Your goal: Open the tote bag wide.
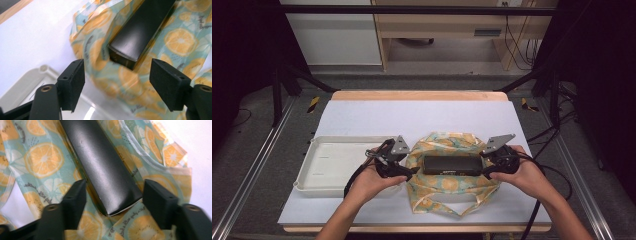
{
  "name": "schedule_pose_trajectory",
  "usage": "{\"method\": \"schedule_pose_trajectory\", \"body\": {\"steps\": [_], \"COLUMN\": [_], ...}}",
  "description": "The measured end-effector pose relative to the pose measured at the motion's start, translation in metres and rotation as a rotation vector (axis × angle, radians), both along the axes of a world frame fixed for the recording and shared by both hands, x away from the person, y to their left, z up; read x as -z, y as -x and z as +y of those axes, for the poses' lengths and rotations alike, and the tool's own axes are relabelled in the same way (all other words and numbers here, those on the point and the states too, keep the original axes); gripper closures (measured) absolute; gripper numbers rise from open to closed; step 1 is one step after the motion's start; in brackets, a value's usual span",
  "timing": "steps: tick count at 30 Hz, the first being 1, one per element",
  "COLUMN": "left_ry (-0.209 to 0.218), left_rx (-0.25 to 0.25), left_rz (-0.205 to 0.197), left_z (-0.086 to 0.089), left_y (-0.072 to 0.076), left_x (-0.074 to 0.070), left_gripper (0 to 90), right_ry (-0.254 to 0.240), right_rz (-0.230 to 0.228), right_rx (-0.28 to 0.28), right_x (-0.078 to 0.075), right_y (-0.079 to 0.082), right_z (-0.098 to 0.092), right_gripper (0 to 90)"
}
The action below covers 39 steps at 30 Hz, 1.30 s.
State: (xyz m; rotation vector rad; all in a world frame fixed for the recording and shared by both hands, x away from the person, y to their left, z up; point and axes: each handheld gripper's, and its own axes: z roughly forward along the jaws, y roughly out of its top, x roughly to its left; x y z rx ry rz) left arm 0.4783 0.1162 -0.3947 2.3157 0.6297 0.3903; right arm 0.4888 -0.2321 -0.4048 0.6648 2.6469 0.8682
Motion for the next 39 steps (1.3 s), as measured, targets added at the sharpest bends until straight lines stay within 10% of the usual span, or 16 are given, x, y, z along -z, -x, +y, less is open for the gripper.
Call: {"method": "schedule_pose_trajectory", "body": {"steps": [16,39], "left_ry": [-0.004,-0.031], "left_rx": [-0.077,-0.079], "left_rz": [-0.007,0.046], "left_z": [0.077,0.094], "left_y": [0.006,0.003], "left_x": [-0.006,0.003], "left_gripper": [16.1,14.8], "right_ry": [0.191,0.275], "right_rz": [0.052,0.137], "right_rx": [-0.162,-0.221], "right_x": [0.005,0.016], "right_y": [-0.023,-0.04], "right_z": [0.025,0.032], "right_gripper": [31.9,34.6]}}
